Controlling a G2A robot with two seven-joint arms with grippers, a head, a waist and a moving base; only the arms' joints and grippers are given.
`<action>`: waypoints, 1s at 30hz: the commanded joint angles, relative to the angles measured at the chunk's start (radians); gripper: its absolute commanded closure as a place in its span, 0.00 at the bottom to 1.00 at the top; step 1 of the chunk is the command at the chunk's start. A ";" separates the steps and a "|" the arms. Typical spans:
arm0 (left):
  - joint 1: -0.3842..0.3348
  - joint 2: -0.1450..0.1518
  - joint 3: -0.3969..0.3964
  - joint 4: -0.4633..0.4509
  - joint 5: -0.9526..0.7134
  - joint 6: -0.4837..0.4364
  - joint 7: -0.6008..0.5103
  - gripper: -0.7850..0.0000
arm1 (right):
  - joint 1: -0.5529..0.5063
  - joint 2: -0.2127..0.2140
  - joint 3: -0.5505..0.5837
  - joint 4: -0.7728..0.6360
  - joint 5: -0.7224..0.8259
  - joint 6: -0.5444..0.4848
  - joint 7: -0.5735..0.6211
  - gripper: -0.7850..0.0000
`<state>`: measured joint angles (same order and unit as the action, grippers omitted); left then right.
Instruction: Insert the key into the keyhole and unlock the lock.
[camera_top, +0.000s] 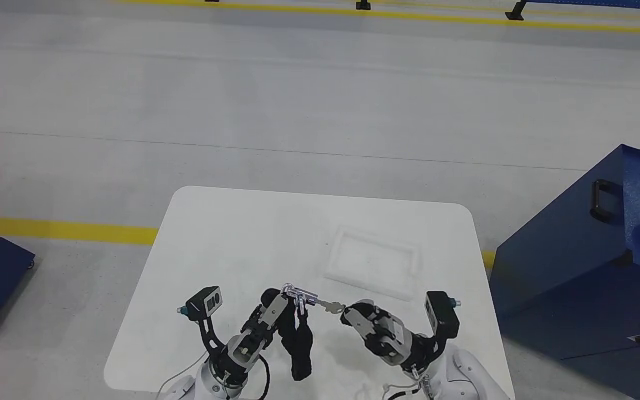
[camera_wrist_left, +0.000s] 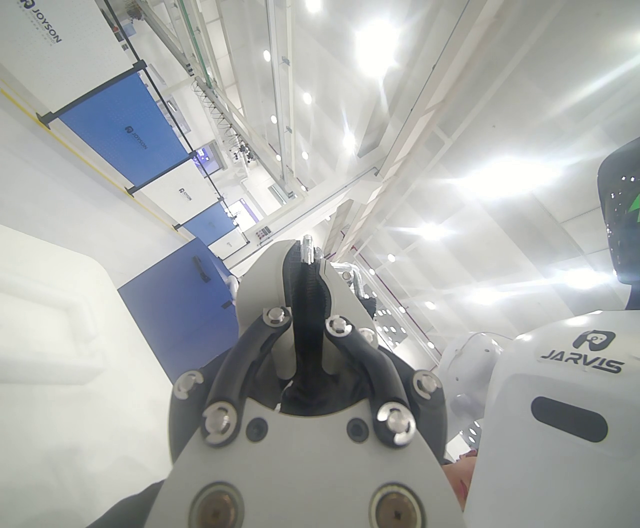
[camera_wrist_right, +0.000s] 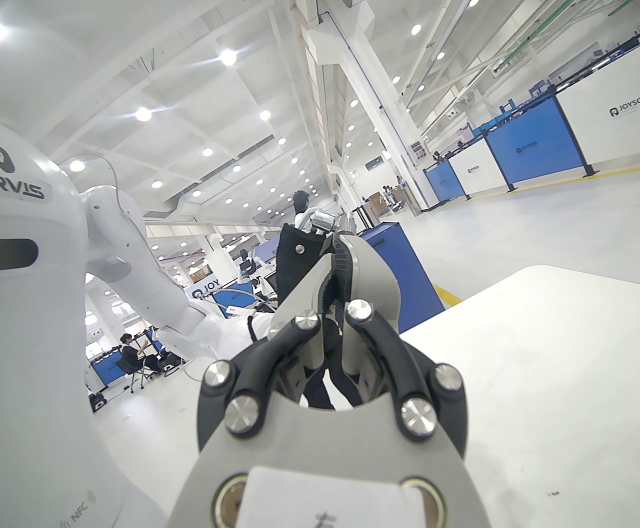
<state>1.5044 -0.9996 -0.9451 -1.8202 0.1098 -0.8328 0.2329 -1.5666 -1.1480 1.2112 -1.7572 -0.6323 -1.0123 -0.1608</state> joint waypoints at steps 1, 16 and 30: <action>0.000 0.000 0.000 0.000 0.000 0.000 0.000 1.00 | -0.004 0.002 0.003 0.000 -0.001 0.000 -0.007 1.00; 0.000 0.000 0.000 0.000 0.000 0.000 0.000 1.00 | 0.000 0.011 0.007 0.020 -0.021 0.000 -0.020 1.00; 0.000 0.000 0.000 0.000 0.000 0.000 0.000 1.00 | 0.038 0.003 -0.014 0.036 -0.030 0.000 -0.011 1.00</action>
<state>1.5044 -0.9996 -0.9451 -1.8202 0.1098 -0.8328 0.2329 -1.5308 -1.1443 1.1988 -1.7218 -0.6616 -1.0123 -0.1725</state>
